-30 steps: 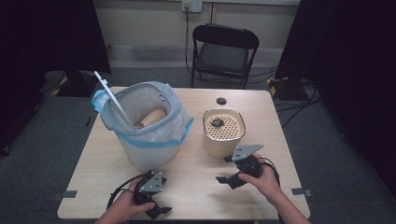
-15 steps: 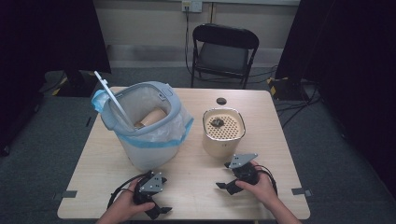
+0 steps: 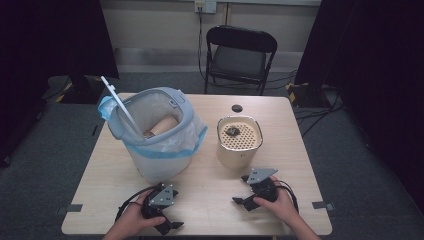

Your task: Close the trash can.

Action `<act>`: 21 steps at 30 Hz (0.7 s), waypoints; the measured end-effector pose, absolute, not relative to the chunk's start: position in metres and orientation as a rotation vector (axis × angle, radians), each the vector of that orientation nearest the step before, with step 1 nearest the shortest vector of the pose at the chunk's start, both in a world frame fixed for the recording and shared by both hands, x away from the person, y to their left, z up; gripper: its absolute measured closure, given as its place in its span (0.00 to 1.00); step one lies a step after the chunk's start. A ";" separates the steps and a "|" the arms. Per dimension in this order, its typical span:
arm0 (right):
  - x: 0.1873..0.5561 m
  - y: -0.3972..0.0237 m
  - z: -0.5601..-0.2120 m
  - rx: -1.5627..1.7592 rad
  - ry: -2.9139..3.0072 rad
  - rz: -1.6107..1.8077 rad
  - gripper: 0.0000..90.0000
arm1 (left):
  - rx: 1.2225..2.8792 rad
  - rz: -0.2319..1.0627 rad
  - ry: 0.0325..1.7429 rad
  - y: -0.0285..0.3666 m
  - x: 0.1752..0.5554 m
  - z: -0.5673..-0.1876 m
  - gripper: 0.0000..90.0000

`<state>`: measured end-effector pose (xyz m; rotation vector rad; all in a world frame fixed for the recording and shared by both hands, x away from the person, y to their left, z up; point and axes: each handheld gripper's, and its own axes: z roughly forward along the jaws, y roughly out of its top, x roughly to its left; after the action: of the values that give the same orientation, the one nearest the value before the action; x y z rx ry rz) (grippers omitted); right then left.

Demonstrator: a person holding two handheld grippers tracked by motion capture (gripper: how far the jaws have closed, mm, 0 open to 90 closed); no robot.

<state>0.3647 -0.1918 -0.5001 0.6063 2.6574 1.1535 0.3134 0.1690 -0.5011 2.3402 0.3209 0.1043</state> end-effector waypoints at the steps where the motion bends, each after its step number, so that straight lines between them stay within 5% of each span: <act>1: 0.365 -0.192 -0.500 0.606 2.657 1.154 0.15 | 2.343 0.101 0.319 0.169 0.313 -0.500 0.00; 4: 0.365 -0.192 -0.500 0.607 2.658 1.154 0.15 | 2.345 0.095 0.328 0.173 0.313 -0.497 0.05; 7: 0.365 -0.192 -0.500 0.606 2.658 1.154 0.15 | 2.325 0.073 0.339 0.177 0.313 -0.495 0.21; 21: 0.365 -0.192 -0.500 0.606 2.658 1.154 0.15 | 2.295 0.052 0.452 0.205 0.304 -0.472 0.18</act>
<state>0.3647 -0.1918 -0.5002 0.6062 2.6580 1.1540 0.3038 0.2046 -0.4717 2.2947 0.4518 0.0524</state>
